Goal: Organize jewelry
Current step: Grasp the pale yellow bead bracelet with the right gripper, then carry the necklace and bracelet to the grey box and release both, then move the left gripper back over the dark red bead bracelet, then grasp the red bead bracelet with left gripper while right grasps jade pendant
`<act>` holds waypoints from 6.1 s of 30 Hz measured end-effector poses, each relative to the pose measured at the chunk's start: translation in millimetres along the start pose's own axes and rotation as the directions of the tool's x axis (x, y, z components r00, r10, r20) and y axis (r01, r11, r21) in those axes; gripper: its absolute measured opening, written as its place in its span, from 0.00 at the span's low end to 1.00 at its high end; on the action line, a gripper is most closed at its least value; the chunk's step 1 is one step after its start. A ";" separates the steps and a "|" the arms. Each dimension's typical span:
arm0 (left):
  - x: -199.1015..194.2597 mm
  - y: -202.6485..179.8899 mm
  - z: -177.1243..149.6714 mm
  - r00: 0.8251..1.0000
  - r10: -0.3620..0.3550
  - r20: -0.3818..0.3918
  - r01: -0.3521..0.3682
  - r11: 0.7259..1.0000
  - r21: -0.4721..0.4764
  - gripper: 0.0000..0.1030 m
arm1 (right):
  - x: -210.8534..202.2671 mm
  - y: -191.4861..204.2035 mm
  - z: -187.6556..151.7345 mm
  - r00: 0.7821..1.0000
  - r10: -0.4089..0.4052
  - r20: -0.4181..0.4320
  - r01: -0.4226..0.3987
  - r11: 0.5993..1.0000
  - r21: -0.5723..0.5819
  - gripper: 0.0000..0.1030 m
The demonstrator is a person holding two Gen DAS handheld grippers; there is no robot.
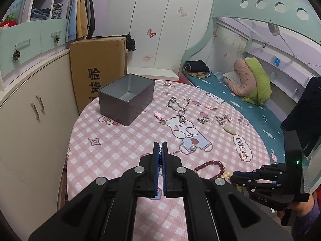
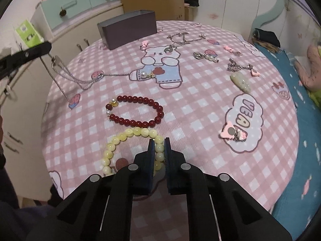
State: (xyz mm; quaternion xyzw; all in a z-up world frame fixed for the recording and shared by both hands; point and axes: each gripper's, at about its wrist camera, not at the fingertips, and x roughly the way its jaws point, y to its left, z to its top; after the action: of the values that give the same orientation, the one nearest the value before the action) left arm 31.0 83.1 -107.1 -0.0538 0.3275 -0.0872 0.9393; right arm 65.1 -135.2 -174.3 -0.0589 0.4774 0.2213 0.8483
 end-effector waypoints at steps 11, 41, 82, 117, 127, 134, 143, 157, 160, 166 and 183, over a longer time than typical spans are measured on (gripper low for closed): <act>-11.9 -6.3 37.5 0.994 -0.100 0.043 0.098 0.995 0.036 0.01 | -37.2 -17.0 30.2 0.989 -0.032 0.145 0.030 0.999 0.017 0.10; 40.7 34.9 227.9 0.991 0.078 0.109 -0.094 0.985 0.143 0.01 | -8.4 41.1 278.7 0.942 0.079 0.327 -0.050 0.994 -0.096 0.10; 132.6 80.5 151.3 0.978 0.182 -0.102 -0.182 0.983 0.008 0.70 | 70.9 32.3 267.0 0.981 0.069 0.181 -0.070 0.998 0.001 0.54; 111.8 -57.9 -29.6 0.961 -0.033 -0.274 0.059 0.994 0.087 0.80 | -12.5 -68.2 34.8 0.981 -0.144 0.133 0.118 0.976 0.185 0.74; 114.6 -61.2 -35.1 0.968 0.068 -0.242 -0.022 0.982 0.190 0.58 | -11.6 -72.0 35.2 0.982 -0.143 0.128 0.116 0.974 0.195 0.77; 114.7 -67.9 -35.4 0.977 0.067 -0.202 -0.019 0.973 0.231 0.06 | -11.0 -73.8 35.4 0.982 -0.136 0.130 0.108 0.973 0.203 0.77; 108.9 -49.3 -25.3 0.973 -0.022 -0.230 0.050 0.992 0.114 0.06 | -3.8 -81.3 38.0 0.983 -0.141 0.116 0.113 0.969 0.218 0.77; 70.4 -10.2 -0.6 0.992 0.035 -0.121 -0.029 0.998 0.056 0.06 | 14.8 -48.7 66.7 0.985 -0.114 0.131 0.095 0.985 0.142 0.77; 67.9 -3.4 -0.2 0.993 0.026 -0.117 -0.022 0.999 0.037 0.06 | 16.5 -60.5 72.8 0.976 -0.165 0.139 0.142 0.977 0.161 0.77; 67.4 1.2 -0.1 0.993 0.007 -0.120 -0.004 1.000 0.026 0.06 | 30.0 -85.5 77.6 0.970 -0.225 0.090 0.208 0.964 0.168 0.77; 74.4 1.1 1.8 0.990 -0.038 -0.138 0.038 0.999 -0.004 0.06 | 44.7 -113.0 82.8 0.983 -0.168 0.071 0.161 0.982 0.098 0.38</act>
State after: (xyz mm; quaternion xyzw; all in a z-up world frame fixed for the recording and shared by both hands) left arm 89.6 69.5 -150.9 -0.0543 0.3905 -0.1086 0.9125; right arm 198.8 -196.3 -179.8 -0.0500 0.4467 0.1303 0.8837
